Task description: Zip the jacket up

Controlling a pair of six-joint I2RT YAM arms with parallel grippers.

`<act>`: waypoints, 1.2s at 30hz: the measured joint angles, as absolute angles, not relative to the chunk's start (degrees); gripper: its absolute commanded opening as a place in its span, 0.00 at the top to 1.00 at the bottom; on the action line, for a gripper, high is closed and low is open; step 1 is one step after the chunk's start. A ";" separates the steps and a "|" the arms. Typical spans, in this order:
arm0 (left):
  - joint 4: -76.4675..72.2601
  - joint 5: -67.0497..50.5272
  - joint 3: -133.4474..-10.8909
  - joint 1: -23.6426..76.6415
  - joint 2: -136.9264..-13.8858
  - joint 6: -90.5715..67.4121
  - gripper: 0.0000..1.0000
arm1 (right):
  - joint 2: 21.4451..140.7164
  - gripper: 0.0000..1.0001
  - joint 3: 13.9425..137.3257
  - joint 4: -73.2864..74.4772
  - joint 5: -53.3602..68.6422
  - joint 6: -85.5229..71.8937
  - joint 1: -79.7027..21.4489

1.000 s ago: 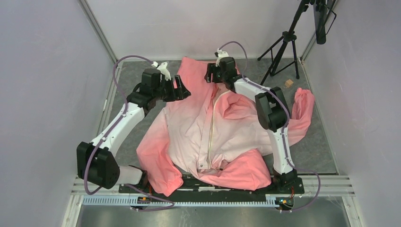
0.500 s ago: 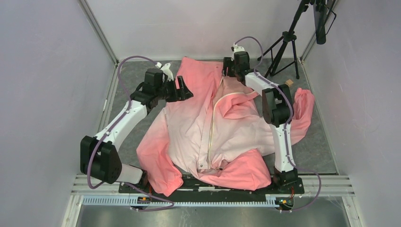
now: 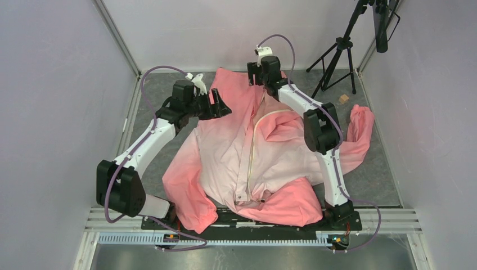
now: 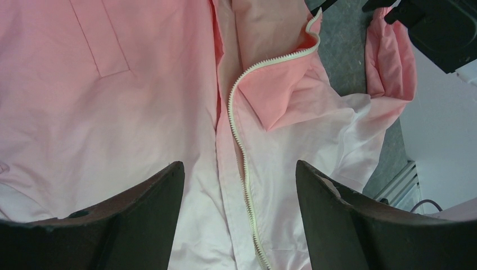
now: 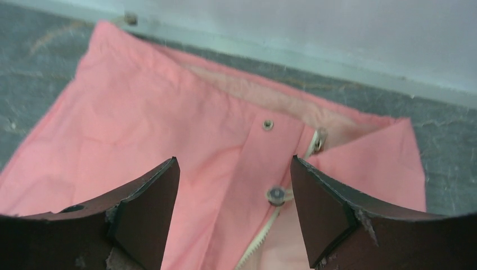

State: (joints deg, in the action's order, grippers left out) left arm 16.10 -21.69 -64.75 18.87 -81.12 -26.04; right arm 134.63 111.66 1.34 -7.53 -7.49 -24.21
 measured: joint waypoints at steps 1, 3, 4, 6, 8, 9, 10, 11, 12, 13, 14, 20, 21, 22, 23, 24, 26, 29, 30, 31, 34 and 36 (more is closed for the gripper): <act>16.08 -21.71 -64.75 18.87 -81.12 -26.11 0.22 | 135.17 0.22 113.40 1.13 -7.57 -7.68 -24.12; 16.08 -21.74 -64.75 18.87 -81.12 -26.13 0.22 | 136.05 0.22 115.33 0.62 -7.64 -8.23 -23.83; 16.10 -21.76 -64.75 18.87 -81.12 -26.13 0.22 | 136.66 0.22 116.18 0.23 -7.68 -8.64 -23.59; 16.10 -21.82 -64.75 18.87 -81.12 -26.13 0.22 | 138.21 0.23 117.86 -0.16 -7.66 -9.10 -23.42; 16.10 -22.06 -64.75 18.87 -81.12 -26.15 0.22 | 140.75 0.23 120.38 -0.34 -7.62 -9.50 -23.16; 16.10 -22.22 -64.75 18.87 -81.12 -26.15 0.22 | 141.75 0.23 120.95 -0.32 -7.66 -9.69 -23.05; 16.10 -22.37 -64.75 18.87 -81.12 -26.15 0.22 | 142.61 0.23 121.14 -0.34 -7.68 -9.87 -22.96; 16.10 -22.59 -64.75 18.87 -81.12 -26.15 0.22 | 143.26 0.23 121.16 -0.27 -7.68 -10.09 -22.87; 16.10 -22.65 -64.75 18.87 -81.12 -26.15 0.22 | 143.94 0.23 121.16 -0.03 -7.81 -10.33 -22.85; 16.10 -22.68 -64.75 18.87 -81.12 -26.15 0.22 | 144.46 0.23 121.14 0.27 -7.94 -10.52 -22.85; 16.10 -22.68 -64.75 18.87 -81.14 -26.17 0.22 | 145.01 0.22 121.16 0.75 -8.16 -10.79 -22.85; 15.68 -22.94 -64.75 18.87 -81.87 -26.33 0.22 | 146.47 0.23 121.51 3.22 -9.85 -11.81 -22.87; 15.68 -23.00 -64.75 18.87 -82.08 -26.39 0.22 | 146.76 0.24 121.73 3.62 -10.00 -11.99 -22.87; 15.68 -23.07 -64.75 18.87 -82.26 -26.48 0.22 | 147.15 0.24 122.08 3.97 -10.20 -12.25 -22.87; 15.66 -23.09 -64.75 18.87 -82.41 -26.55 0.22 | 147.48 0.26 122.21 4.12 -10.24 -12.45 -22.87; 15.66 -23.09 -64.75 18.87 -82.52 -26.59 0.22 | 147.85 0.29 122.41 4.34 -10.26 -12.78 -22.87; 15.66 -23.09 -64.75 18.87 -82.67 -26.65 0.22 | 148.51 0.35 122.72 4.40 -10.20 -13.26 -22.87; 15.66 -23.09 -64.75 18.87 -82.72 -26.74 0.22 | 149.71 0.44 123.96 4.12 -10.07 -13.96 -22.87; 15.68 -23.09 -64.75 18.87 -82.72 -26.74 0.22 | 149.86 0.50 124.05 3.68 -9.91 -14.15 -22.87; 15.68 -23.09 -64.75 18.87 -82.74 -26.74 0.22 | 149.91 0.56 124.05 3.25 -9.56 -14.22 -22.85; 15.70 -23.09 -64.77 18.87 -82.78 -26.74 0.22 | 150.26 0.68 124.16 0.62 -8.29 -13.78 -22.79; 15.77 -23.07 -64.95 18.87 -82.91 -26.74 0.22 | 150.74 0.75 124.68 -1.74 -6.92 -13.10 -22.81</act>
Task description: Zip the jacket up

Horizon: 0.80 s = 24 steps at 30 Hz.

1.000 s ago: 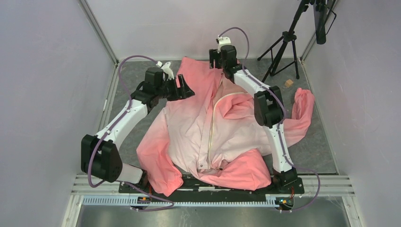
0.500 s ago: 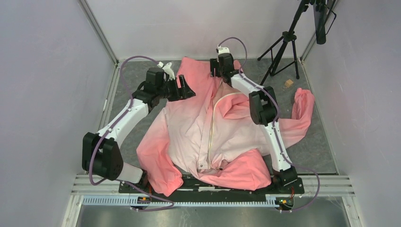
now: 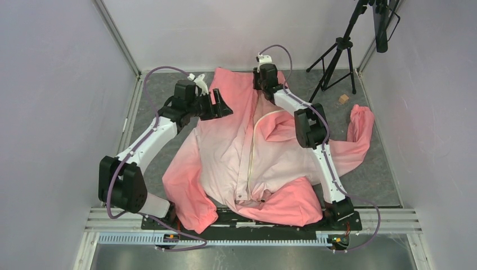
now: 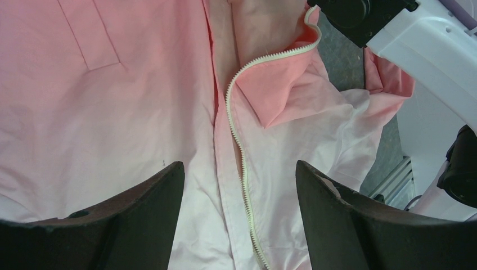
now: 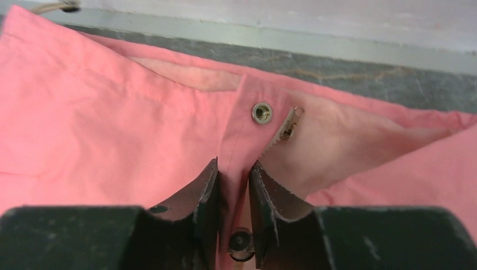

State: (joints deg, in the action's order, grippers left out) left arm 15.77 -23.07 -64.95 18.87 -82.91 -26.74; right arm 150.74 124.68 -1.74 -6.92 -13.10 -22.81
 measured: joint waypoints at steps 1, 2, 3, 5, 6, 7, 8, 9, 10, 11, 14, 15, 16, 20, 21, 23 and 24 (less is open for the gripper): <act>15.79 -23.09 -65.10 18.87 -83.00 -26.74 0.22 | 150.80 0.76 124.68 -2.94 -6.09 -12.47 -22.83; 15.88 -23.09 -65.30 18.87 -83.13 -26.74 0.21 | 150.82 0.77 124.68 -3.73 -5.52 -12.01 -22.83; 16.03 -23.09 -65.78 18.87 -83.40 -26.76 0.21 | 150.82 0.79 124.68 -4.89 -4.56 -11.40 -22.83; 15.99 -23.11 -67.05 18.79 -84.25 -27.09 0.21 | 150.82 0.83 124.62 -7.53 -2.57 -10.07 -22.87; 15.90 -23.22 -67.66 18.63 -84.68 -27.44 0.21 | 150.74 0.88 124.25 -9.39 -1.34 -9.37 -22.87; 15.59 -23.46 -68.23 18.35 -85.17 -27.97 0.21 | 150.39 0.90 123.42 -11.03 -0.27 -8.64 -22.87; 15.16 -24.03 -68.77 18.06 -85.69 -28.77 0.21 | 149.75 0.94 121.97 -12.67 0.54 -8.05 -22.87; 14.20 -24.53 -69.25 17.63 -86.30 -30.00 0.21 | 148.66 0.98 119.55 -14.72 1.54 -7.40 -22.87; 13.17 -24.93 -69.58 17.17 -86.91 -31.27 0.21 | 147.83 1.00 117.93 -15.99 2.00 -6.85 -22.90; 10.81 -26.04 -69.97 16.34 -88.05 -33.54 0.21 | 146.36 1.00 114.89 -18.13 3.09 -6.09 -22.90; 4.08 -27.20 -71.29 14.57 -92.44 -39.29 0.21 | 141.60 1.00 106.39 -23.31 6.13 -4.34 -22.87; 2.00 -27.22 -71.72 14.17 -94.02 -40.97 0.21 | 139.39 1.00 102.50 -25.98 7.55 -3.88 -22.87; -0.86 -27.14 -72.27 13.85 -96.09 -42.94 0.21 | 136.57 1.00 97.54 -29.32 9.17 -3.31 -22.79; -9.19 -27.11 -75.77 13.58 -105.16 -49.98 0.20 | 127.59 1.00 83.09 -40.53 13.39 -1.02 -23.11; -10.83 -27.09 -77.49 13.65 -107.85 -51.33 0.20 | 126.45 1.00 81.91 -42.26 14.13 -0.43 -23.35; -13.43 -26.96 -80.68 13.91 -112.14 -52.95 0.19 | 125.29 1.00 80.97 -45.04 14.83 0.54 -23.97; -14.48 -26.81 -82.41 14.04 -114.10 -53.19 0.19 | 124.66 1.00 80.20 -46.24 14.94 0.91 -24.25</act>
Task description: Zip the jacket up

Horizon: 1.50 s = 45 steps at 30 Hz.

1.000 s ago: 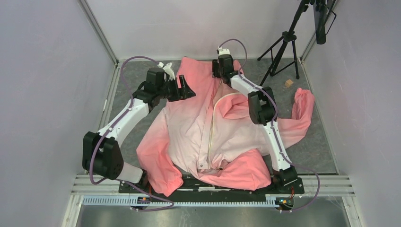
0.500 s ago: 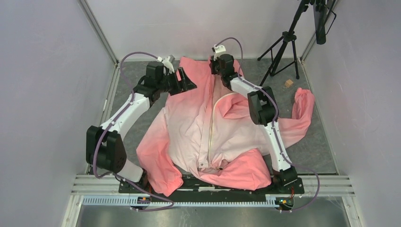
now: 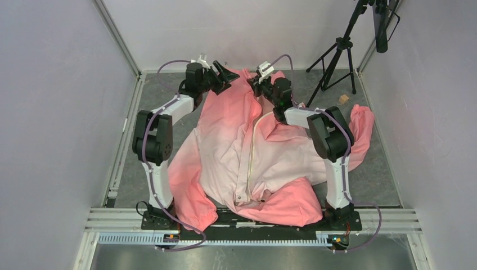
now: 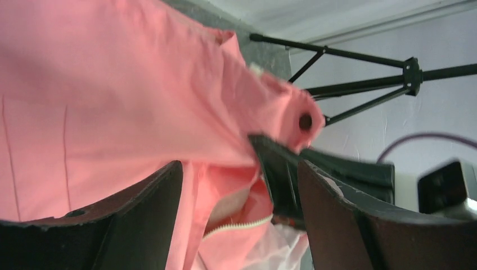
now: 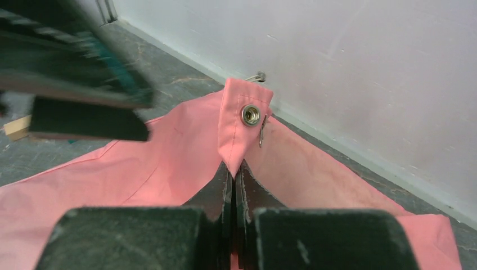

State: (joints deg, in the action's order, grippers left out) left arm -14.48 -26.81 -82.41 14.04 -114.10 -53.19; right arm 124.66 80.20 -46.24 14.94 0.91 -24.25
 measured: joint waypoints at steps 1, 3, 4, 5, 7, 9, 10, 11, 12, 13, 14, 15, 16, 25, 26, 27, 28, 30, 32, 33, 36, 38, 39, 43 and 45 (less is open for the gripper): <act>-15.46 -26.41 -83.92 14.26 -115.72 -53.25 0.19 | 123.87 1.00 79.09 -47.18 14.96 1.26 -24.56; -16.86 -25.58 -86.54 14.76 -117.97 -53.28 0.20 | 122.87 1.00 77.36 -48.21 14.76 2.04 -25.21; -17.34 -25.39 -87.61 15.07 -118.67 -53.28 0.20 | 122.61 1.00 76.66 -48.69 14.52 2.66 -25.63; -18.02 -24.97 -88.31 15.44 -119.07 -53.25 0.18 | 122.54 1.00 76.27 -48.97 14.28 3.16 -26.00; -19.73 -23.31 -88.47 16.25 -119.09 -53.01 0.12 | 122.54 1.00 76.01 -48.71 13.58 3.92 -26.46; -21.43 -20.73 -88.31 17.37 -118.93 -51.96 0.12 | 122.54 1.00 76.01 -48.64 12.97 4.43 -26.81; -21.45 -19.35 -88.25 17.96 -118.85 -51.40 0.12 | 122.54 1.00 76.01 -48.66 12.86 4.58 -26.89; -21.15 -17.96 -88.25 18.65 -118.78 -50.72 0.12 | 122.54 1.00 76.01 -48.69 12.75 4.67 -26.92; -20.64 -16.80 -88.25 19.33 -118.78 -50.15 0.12 | 122.54 1.00 76.01 -48.51 12.43 4.84 -26.92; -20.03 -16.05 -88.27 19.77 -118.78 -49.84 0.15 | 122.54 1.00 76.01 -48.38 12.05 4.95 -26.92; -18.85 -14.98 -88.40 20.32 -118.78 -49.63 0.19 | 122.54 1.00 76.01 -48.31 11.70 5.21 -27.07; -18.09 -14.55 -88.49 20.73 -118.83 -49.52 0.24 | 122.54 1.00 76.01 -48.14 11.29 5.61 -27.22; -17.26 -13.96 -88.73 21.10 -118.91 -49.15 0.32 | 122.54 1.00 76.01 -47.88 10.59 6.07 -27.31; -17.65 -18.87 -89.97 19.07 -119.98 -47.86 0.98 | 119.00 0.34 74.76 -41.45 5.54 7.22 -29.04; -18.63 -21.23 -90.13 18.17 -120.31 -47.86 0.98 | 117.73 0.31 74.37 -39.94 5.56 6.72 -28.95; -19.46 -23.18 -90.26 17.15 -120.60 -47.81 0.98 | 116.44 0.29 74.35 -38.09 6.02 5.96 -28.71; -20.23 -25.61 -90.26 16.10 -120.86 -47.72 0.98 | 114.91 0.26 74.35 -36.10 6.94 4.80 -28.27; -21.74 -29.78 -90.26 14.50 -121.25 -47.57 0.98 | 112.49 0.26 74.35 -33.28 9.45 1.72 -26.81; -23.88 -34.22 -89.84 13.02 -121.34 -47.44 0.98 | 110.06 0.30 74.32 -31.44 14.02 -3.51 -23.73; -25.54 -36.62 -89.38 12.43 -121.34 -47.37 0.98 | 109.49 0.34 74.39 -31.35 16.25 -5.74 -22.15; -31.11 -42.54 -88.03 12.03 -121.34 -47.44 0.98 | 109.51 0.44 74.74 -31.18 22.63 -11.64 -17.82; -36.07 -46.33 -87.09 12.32 -121.40 -48.69 0.98 | 110.54 0.44 74.81 -31.27 26.70 -14.81 -16.29; -39.22 -48.12 -86.65 12.51 -121.51 -49.98 0.98 | 111.37 0.43 74.98 -31.44 28.77 -16.25 -16.16; -50.50 -53.08 -85.91 13.04 -122.56 -55.35 0.98 | 115.31 0.40 75.59 -33.26 35.53 -21.26 -17.23; -53.69 -54.61 -85.49 13.26 -122.72 -57.10 0.98 | 117.14 0.37 76.27 -34.81 38.39 -23.68 -17.63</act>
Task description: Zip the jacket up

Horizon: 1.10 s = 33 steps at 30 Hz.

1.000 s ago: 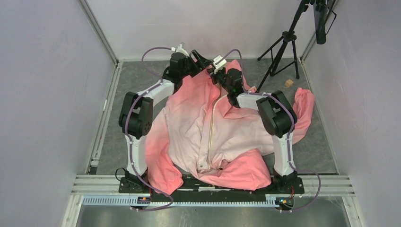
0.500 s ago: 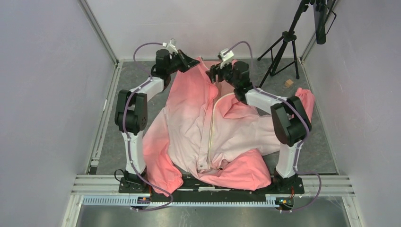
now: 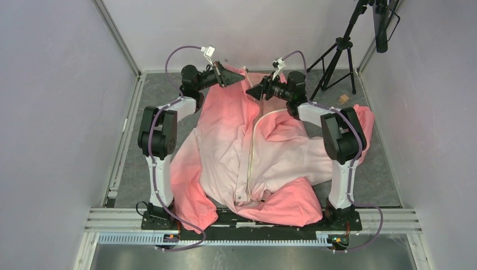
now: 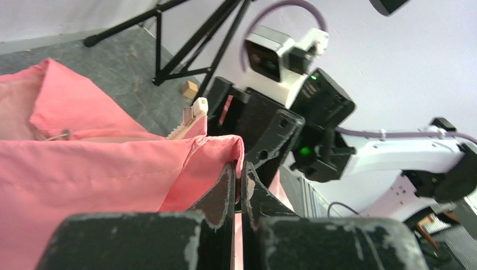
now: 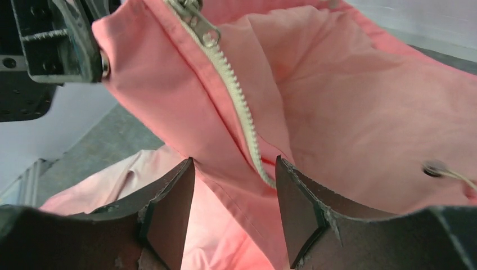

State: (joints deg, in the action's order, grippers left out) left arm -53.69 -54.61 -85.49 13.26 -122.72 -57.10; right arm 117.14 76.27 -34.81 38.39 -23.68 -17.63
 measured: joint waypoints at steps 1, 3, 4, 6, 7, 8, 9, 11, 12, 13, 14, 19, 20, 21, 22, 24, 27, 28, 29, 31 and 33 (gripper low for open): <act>-54.52 -55.24 -85.30 13.28 -122.69 -57.47 0.98 | 118.10 0.34 76.73 -36.38 39.66 -25.23 -17.80; -55.22 -56.36 -85.21 13.30 -122.69 -57.65 0.98 | 119.26 0.33 76.75 -40.36 41.82 -28.45 -17.89; -55.22 -57.04 -85.21 13.28 -122.69 -57.63 0.98 | 119.59 0.33 76.75 -42.11 42.48 -29.58 -17.85; -55.18 -57.69 -85.21 13.26 -122.69 -57.63 0.98 | 120.05 0.33 76.95 -45.45 43.70 -31.29 -17.69; -55.18 -58.15 -85.21 13.28 -122.69 -57.63 0.98 | 120.62 0.32 77.60 -46.98 44.69 -32.36 -17.54; -55.24 -58.63 -85.21 13.26 -122.69 -57.65 0.98 | 121.30 0.32 78.50 -48.60 45.32 -33.39 -17.41; -55.31 -59.02 -85.19 13.23 -122.69 -57.67 0.98 | 121.97 0.32 79.18 -50.19 45.95 -34.22 -17.28; -55.68 -59.70 -85.19 13.23 -122.69 -57.69 0.98 | 123.52 0.33 80.68 -52.69 47.24 -35.97 -16.95; -55.96 -60.05 -85.19 13.23 -122.69 -57.76 0.98 | 124.40 0.33 81.62 -53.60 48.18 -36.64 -16.78; -56.27 -60.27 -85.19 13.23 -122.69 -57.98 0.98 | 125.01 0.33 82.30 -54.33 48.80 -37.30 -16.75; -56.62 -60.51 -85.19 13.23 -122.72 -58.30 0.98 | 125.89 0.34 83.22 -55.27 49.60 -38.00 -16.73; -59.64 -61.65 -85.19 13.08 -122.72 -61.12 0.98 | 129.19 0.48 86.72 -59.09 53.19 -41.89 -16.69; -60.23 -61.78 -85.19 12.97 -122.72 -61.52 0.98 | 129.54 0.50 87.05 -59.88 53.84 -42.48 -16.69; -60.66 -62.00 -85.19 12.88 -122.72 -61.84 0.98 | 129.67 0.51 87.07 -60.71 54.33 -43.40 -16.69; -60.90 -62.11 -85.19 12.80 -122.72 -61.93 0.98 | 129.73 0.53 87.07 -61.36 54.68 -44.07 -16.69; -60.75 -62.11 -85.19 12.49 -122.72 -61.89 0.98 | 129.75 0.60 87.02 -63.18 55.29 -45.52 -16.71; -57.58 -62.06 -85.19 12.14 -122.69 -60.42 0.98 | 129.71 0.79 86.06 -66.89 55.33 -47.62 -16.60; -55.99 -62.00 -85.19 12.05 -122.67 -59.59 0.98 | 129.71 0.83 85.45 -67.88 55.29 -48.27 -16.51; -54.85 -61.89 -85.17 11.97 -122.67 -58.94 0.98 | 129.71 0.89 84.95 -68.53 55.29 -48.66 -16.45; -51.88 -61.45 -84.75 11.84 -122.50 -57.25 0.98 | 129.71 0.98 83.79 -69.60 55.29 -49.67 -16.36; -49.19 -60.71 -84.20 11.64 -122.17 -55.83 0.98 | 129.71 1.00 83.02 -70.32 55.27 -50.50 -16.21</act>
